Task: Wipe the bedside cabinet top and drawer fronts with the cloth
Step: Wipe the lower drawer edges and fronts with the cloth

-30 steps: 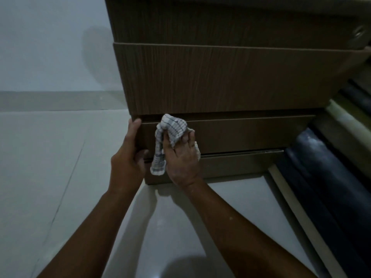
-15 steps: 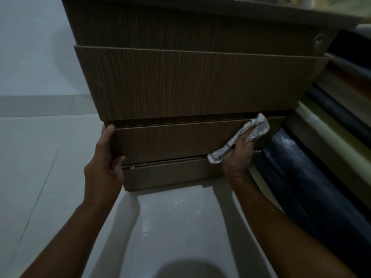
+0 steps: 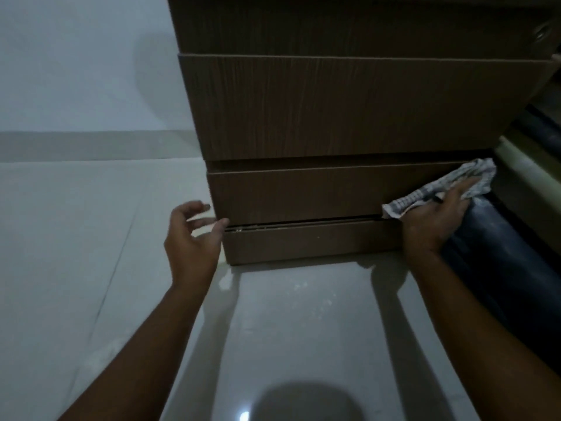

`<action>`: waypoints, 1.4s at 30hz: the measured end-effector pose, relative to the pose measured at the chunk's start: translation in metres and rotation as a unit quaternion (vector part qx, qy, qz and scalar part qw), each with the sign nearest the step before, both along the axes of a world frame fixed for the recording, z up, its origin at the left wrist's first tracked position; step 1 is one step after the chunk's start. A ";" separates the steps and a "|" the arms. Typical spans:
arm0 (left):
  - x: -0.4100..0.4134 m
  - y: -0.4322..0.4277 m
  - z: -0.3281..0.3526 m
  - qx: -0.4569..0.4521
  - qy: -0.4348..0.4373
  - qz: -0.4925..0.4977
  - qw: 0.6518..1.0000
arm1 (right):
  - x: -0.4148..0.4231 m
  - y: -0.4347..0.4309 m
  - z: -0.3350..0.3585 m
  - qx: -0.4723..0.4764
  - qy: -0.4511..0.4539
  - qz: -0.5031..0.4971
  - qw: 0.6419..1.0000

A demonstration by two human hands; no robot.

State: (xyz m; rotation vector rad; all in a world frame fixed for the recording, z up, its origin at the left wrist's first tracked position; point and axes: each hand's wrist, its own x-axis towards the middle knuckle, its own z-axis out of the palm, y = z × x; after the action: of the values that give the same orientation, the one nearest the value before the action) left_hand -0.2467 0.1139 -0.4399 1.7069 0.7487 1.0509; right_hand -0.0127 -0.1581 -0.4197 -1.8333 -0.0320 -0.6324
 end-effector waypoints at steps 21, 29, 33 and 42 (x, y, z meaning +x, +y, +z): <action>-0.017 -0.011 -0.051 0.118 0.127 -0.067 0.983 | -0.148 0.081 -0.025 -0.162 0.011 0.290 0.943; -0.027 -0.024 -0.057 0.143 0.153 -0.061 0.976 | -0.165 0.109 -0.017 -0.389 0.065 0.442 0.806; -0.029 -0.027 -0.051 0.119 0.144 -0.086 0.979 | -0.175 0.142 -0.029 -0.480 0.034 0.424 0.767; -0.027 -0.027 -0.057 0.104 0.132 -0.074 0.983 | -0.166 0.158 -0.057 -0.457 -0.125 0.348 0.809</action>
State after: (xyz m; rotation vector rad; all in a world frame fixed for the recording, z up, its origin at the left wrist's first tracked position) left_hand -0.2739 0.0872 -0.4968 2.0766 0.6819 0.8314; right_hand -0.1788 0.0003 -0.4767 -2.3860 -1.3347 -0.3136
